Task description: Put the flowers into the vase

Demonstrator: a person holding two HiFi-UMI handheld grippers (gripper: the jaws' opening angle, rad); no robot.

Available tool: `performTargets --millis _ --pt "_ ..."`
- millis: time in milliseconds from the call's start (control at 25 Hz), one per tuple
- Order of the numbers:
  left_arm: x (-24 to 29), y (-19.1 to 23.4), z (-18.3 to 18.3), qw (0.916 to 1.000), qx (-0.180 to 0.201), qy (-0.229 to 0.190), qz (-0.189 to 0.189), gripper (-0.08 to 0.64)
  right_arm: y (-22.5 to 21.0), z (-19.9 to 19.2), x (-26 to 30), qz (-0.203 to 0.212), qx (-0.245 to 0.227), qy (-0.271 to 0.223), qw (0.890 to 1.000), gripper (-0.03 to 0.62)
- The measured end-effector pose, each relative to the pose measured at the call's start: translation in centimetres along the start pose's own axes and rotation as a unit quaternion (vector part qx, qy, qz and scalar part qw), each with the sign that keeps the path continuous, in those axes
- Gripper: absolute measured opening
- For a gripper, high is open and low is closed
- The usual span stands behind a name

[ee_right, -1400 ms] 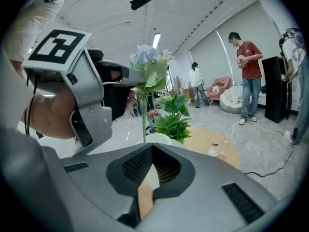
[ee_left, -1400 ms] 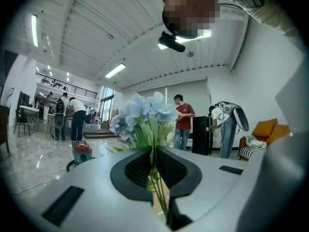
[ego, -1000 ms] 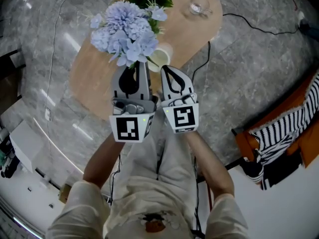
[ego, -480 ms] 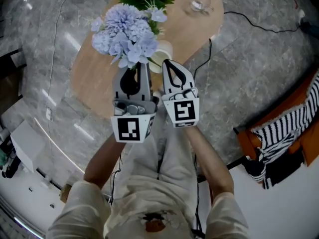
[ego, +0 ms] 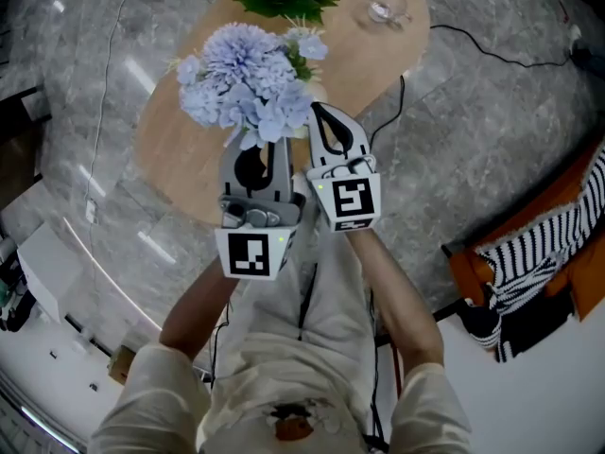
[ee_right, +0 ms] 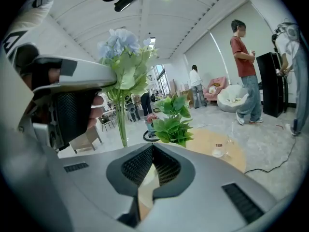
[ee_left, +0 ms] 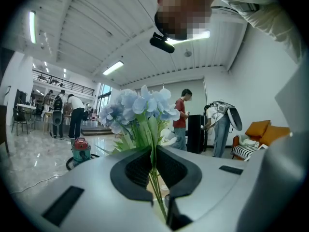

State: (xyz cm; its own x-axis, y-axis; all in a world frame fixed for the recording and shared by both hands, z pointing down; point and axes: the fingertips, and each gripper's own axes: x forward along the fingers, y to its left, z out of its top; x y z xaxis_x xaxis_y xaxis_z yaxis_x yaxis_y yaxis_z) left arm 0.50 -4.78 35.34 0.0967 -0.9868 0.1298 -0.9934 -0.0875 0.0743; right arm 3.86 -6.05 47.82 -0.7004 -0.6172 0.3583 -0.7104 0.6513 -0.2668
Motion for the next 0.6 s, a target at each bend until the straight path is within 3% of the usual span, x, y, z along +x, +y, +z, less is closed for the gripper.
performTargets --millis 400,600 --pt "-0.8 0.3 -0.2 0.9999 0.007 0.003 0.012 0.021 0.5 0.3 0.2 0.014 0.002 -0.010 1.000 0.005" --pt "-1.2 0.6 0.2 0.9997 0.011 -0.005 0.021 0.021 1.6 0.0 -0.4 0.044 0.007 -0.005 0.999 0.006"
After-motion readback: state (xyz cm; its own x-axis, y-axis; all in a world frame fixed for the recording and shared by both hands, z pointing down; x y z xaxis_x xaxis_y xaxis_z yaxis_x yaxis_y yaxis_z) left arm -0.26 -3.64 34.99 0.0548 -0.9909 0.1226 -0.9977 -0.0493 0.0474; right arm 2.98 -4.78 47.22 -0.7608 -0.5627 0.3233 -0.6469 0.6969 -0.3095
